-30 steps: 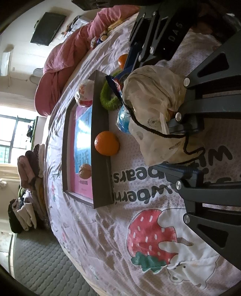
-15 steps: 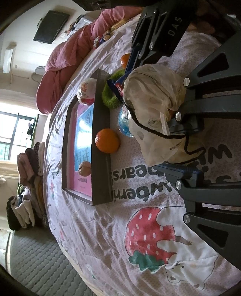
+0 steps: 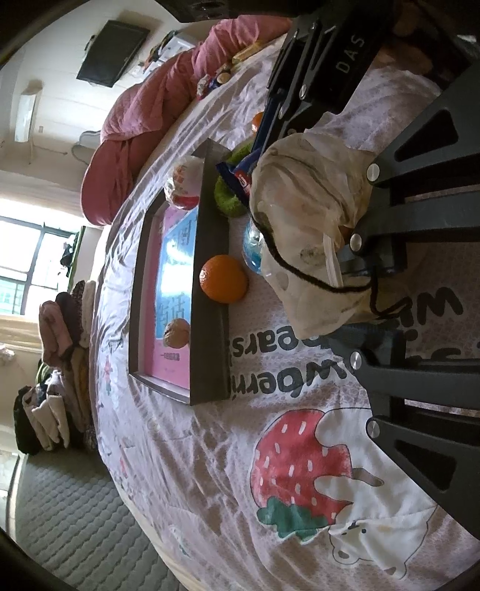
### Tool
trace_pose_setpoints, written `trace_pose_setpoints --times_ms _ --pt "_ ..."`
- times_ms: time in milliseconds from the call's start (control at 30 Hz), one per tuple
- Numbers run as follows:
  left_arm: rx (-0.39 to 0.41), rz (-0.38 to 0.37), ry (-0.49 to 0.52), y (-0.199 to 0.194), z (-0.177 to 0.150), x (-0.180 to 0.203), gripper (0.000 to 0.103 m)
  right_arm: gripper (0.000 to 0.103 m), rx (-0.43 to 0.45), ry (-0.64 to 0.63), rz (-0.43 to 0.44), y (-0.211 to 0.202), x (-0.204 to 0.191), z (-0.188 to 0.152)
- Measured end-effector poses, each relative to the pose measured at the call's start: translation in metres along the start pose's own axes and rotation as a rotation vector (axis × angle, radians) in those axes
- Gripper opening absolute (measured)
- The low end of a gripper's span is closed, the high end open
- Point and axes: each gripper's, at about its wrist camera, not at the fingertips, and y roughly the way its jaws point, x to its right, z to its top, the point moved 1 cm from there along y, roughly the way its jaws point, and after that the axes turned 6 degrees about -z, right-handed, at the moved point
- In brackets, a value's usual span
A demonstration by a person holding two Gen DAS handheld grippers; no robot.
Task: Organize objects
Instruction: 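Lift and carry the bag with the left tool while the right tool carries the Oreo pack over the tray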
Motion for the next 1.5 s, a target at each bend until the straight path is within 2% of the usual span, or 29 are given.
trace_pose_setpoints --times_ms 633,1500 --pt "0.029 -0.017 -0.031 -0.009 0.006 -0.001 0.016 0.027 0.048 -0.019 -0.018 -0.008 -0.001 0.011" --pt "0.122 -0.005 0.002 -0.025 0.058 0.011 0.016 0.025 0.123 -0.032 -0.029 -0.024 0.006 0.05"
